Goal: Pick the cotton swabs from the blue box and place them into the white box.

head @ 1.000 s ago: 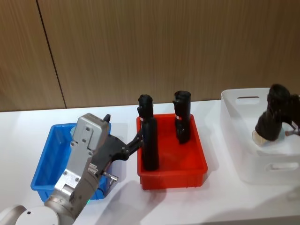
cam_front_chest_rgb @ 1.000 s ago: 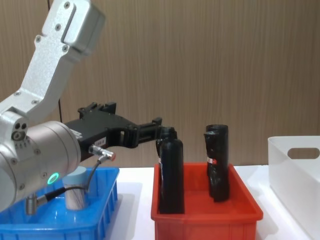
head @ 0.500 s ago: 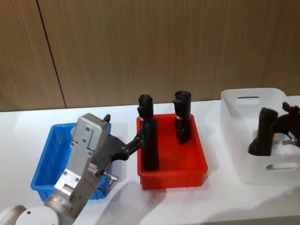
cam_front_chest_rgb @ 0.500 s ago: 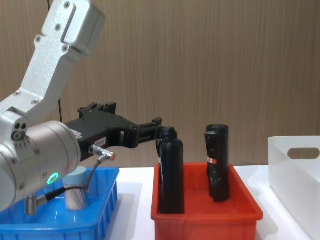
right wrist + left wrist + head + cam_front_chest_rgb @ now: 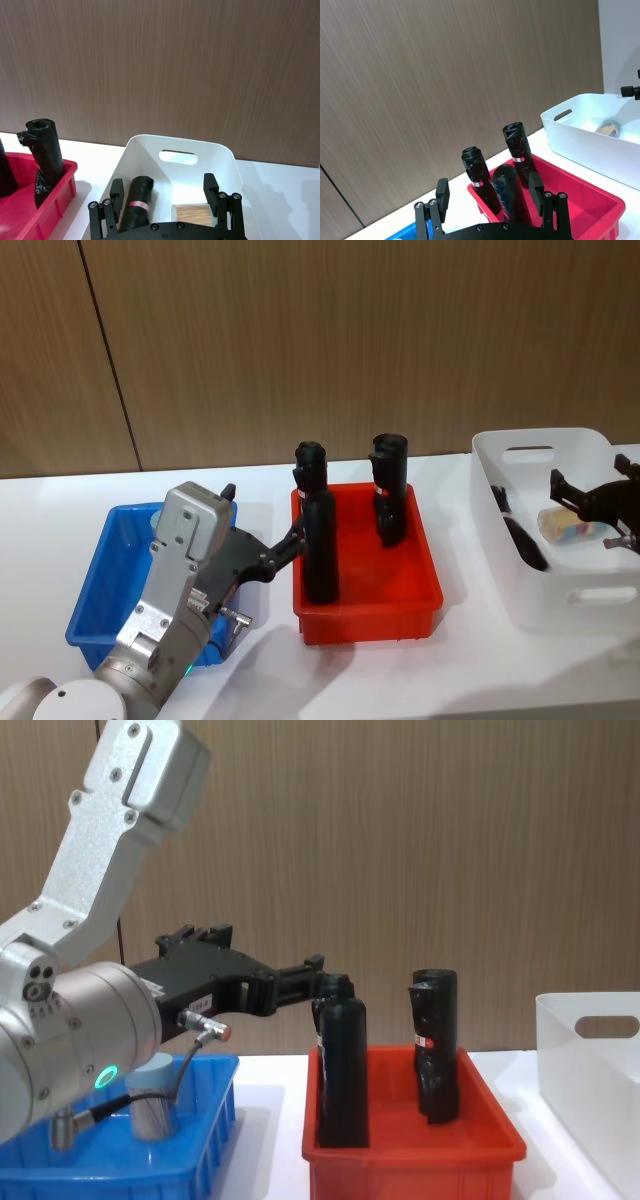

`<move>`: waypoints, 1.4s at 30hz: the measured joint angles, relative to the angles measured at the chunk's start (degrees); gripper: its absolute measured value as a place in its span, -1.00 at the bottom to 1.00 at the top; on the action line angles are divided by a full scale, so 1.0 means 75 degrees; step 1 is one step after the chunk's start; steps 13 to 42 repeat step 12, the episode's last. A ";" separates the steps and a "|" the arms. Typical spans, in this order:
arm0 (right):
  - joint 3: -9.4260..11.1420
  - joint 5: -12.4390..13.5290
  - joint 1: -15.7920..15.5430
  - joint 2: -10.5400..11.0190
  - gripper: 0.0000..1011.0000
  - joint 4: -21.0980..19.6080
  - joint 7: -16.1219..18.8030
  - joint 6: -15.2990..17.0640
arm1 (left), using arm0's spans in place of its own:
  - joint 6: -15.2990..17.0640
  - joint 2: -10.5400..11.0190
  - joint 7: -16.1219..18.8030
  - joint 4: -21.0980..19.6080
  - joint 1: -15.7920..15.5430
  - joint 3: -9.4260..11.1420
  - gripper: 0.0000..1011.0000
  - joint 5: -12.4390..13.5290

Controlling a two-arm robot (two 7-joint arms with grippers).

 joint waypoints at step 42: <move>0.0037 0.0127 -0.0089 0.0014 0.98 -0.0153 0.0002 -0.0032 | 0.0000 0.0000 0.0000 0.0000 0.0000 0.0000 0.99 0.0000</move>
